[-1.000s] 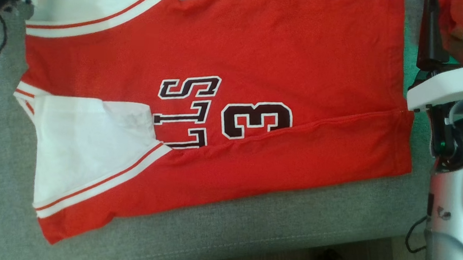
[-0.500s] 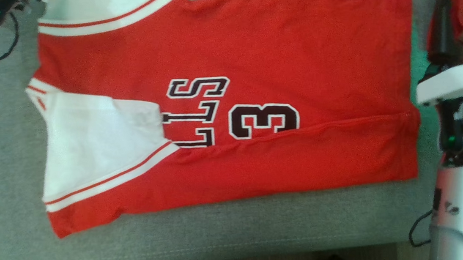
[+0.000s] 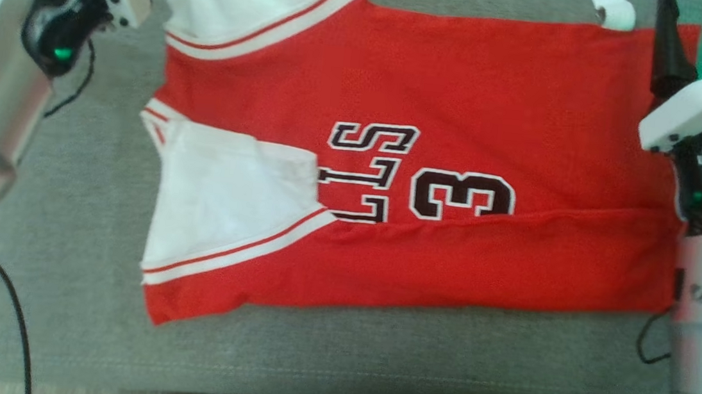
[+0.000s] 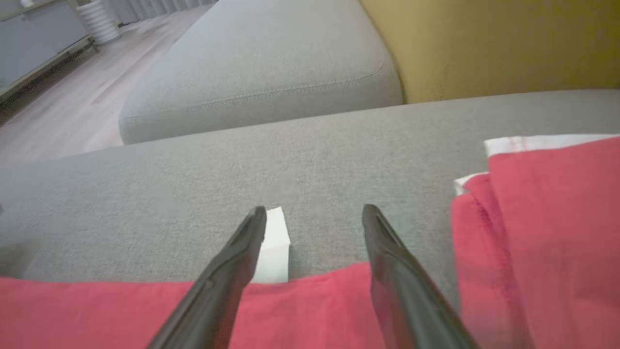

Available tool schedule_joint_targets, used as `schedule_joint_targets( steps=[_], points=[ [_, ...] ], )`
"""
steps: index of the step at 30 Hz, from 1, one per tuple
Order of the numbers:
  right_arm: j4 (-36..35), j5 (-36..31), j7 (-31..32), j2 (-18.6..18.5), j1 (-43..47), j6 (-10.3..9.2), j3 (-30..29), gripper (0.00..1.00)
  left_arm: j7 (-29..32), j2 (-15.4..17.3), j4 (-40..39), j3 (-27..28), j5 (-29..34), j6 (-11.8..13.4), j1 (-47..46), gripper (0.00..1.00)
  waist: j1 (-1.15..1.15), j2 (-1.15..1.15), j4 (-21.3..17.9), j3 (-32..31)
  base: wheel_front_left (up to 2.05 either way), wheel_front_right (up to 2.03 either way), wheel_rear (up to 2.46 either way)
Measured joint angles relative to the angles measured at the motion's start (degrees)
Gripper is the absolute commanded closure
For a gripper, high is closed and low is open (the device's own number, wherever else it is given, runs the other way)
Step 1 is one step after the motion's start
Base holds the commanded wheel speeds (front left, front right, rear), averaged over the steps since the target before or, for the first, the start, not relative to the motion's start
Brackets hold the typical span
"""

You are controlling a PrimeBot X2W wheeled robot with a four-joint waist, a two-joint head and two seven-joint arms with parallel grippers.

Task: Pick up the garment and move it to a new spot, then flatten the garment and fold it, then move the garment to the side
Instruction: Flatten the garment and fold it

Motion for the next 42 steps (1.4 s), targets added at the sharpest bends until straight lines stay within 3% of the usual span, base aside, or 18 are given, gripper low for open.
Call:
schedule_joint_targets(
  steps=[7,15,16,17,18,28,42],
  points=[
    [7.4,2.3,3.5,-7.4,-0.4,0.0,2.0,0.0,-1.3,-0.8,-3.2,-0.6,-0.2,0.0,2.1,1.0,0.0,0.0,3.0,-0.2,0.0,0.0,0.0],
    [10.3,3.8,5.5,-9.6,-2.0,0.0,4.6,0.0,-1.5,-0.7,-4.6,-1.3,-0.2,0.0,2.9,1.0,0.0,0.0,3.1,-0.2,0.0,0.0,0.0],
    [10.5,4.2,5.7,-9.7,-2.2,0.0,5.1,0.29,-1.5,-0.6,-4.7,-1.3,-0.2,0.1,2.9,1.0,0.0,0.0,2.9,-0.2,0.0,0.0,0.0],
    [10.6,4.5,5.8,-9.8,-2.3,0.0,5.5,0.84,-1.5,-0.6,-4.8,-1.3,-0.2,0.3,2.9,1.0,0.0,0.0,2.8,-0.2,0.0,0.0,0.0],
    [10.7,4.9,5.8,-9.8,-2.4,0.0,5.9,1.0,-1.5,-0.5,-4.8,-1.4,-0.2,0.5,2.9,1.0,0.0,0.0,2.7,-0.2,0.0,0.0,0.0],
    [10.9,8.9,1.9,-10.4,-4.1,0.0,8.0,1.0,-4.7,0.8,-4.7,-1.1,1.4,3.0,2.8,1.0,0.0,0.0,1.9,-0.2,0.0,0.0,0.0],
    [16.6,9.8,-5.5,-10.6,-18.6,0.0,8.0,1.0,-11.4,-0.1,1.5,1.1,3.8,4.8,-7.0,1.0,0.01,0.0,1.5,3.1,0.0,0.0,0.0]
  ],
)
